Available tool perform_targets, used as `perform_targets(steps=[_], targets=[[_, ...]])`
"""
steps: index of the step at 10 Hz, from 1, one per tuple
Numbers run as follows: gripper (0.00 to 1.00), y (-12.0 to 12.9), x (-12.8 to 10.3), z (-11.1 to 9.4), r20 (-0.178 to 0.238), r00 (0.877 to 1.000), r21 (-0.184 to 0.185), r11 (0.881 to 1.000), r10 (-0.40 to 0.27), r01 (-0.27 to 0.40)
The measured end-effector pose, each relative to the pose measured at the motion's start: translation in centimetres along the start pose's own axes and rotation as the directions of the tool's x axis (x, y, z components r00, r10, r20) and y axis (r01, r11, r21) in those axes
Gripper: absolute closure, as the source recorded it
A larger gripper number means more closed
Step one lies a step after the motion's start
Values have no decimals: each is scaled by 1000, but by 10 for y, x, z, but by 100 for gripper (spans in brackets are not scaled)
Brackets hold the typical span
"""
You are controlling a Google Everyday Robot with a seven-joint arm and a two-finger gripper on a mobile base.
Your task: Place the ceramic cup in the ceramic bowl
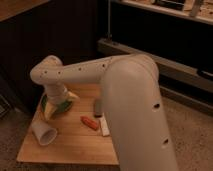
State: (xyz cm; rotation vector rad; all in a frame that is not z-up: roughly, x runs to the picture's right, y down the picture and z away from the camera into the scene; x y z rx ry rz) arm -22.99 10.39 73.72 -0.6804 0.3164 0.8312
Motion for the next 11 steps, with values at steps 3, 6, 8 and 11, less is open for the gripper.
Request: perform_targets(steps=[3, 6, 8, 11], targets=[[3, -7, 11, -7, 100, 993, -68, 996, 66, -60], [3, -13, 17, -6, 126, 984, -224, 970, 124, -93], [3, -10, 18, -4, 128, 984, -294, 953, 120, -78], [3, 8, 16, 1, 119, 991, -280, 960, 56, -21]])
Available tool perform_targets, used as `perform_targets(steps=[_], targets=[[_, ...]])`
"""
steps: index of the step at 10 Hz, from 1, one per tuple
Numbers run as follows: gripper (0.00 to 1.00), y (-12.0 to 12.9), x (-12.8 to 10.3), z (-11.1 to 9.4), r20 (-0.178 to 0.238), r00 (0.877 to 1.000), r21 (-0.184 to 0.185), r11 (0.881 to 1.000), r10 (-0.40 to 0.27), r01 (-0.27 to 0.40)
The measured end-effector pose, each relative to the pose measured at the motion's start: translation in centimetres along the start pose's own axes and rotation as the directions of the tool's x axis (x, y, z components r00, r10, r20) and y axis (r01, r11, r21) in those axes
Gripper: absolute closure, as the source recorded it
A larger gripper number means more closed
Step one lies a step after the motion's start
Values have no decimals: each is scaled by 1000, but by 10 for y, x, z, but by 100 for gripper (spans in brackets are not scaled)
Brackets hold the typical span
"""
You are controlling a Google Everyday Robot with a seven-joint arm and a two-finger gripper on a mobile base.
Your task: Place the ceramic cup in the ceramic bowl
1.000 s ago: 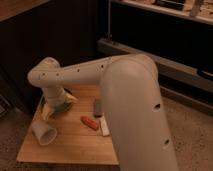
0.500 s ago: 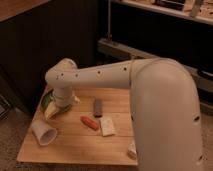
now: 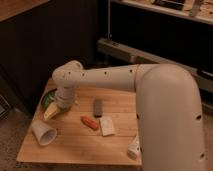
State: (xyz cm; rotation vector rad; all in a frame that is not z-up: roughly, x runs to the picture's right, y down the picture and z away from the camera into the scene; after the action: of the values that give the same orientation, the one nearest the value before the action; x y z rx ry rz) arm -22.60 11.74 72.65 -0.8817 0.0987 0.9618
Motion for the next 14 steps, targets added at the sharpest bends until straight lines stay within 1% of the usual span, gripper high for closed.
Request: perform_targets(steps=[1, 2, 3, 5, 6, 8, 11, 14], targets=[[3, 9, 0, 4, -9, 1000, 12, 1000, -29, 29], [3, 20, -1, 9, -18, 998, 34, 998, -60, 60], [3, 26, -2, 14, -28, 996, 50, 995, -79, 81], [3, 48, -7, 28, -46, 989, 68, 987, -142, 145], [3, 51, -12, 31, -46, 986, 81, 983, -161, 164], [3, 60, -20, 38, -57, 978, 85, 975, -201, 205], [3, 70, -25, 52, -95, 968, 84, 967, -231, 239], [3, 80, -21, 80, -169, 956, 90, 962, -242, 259]])
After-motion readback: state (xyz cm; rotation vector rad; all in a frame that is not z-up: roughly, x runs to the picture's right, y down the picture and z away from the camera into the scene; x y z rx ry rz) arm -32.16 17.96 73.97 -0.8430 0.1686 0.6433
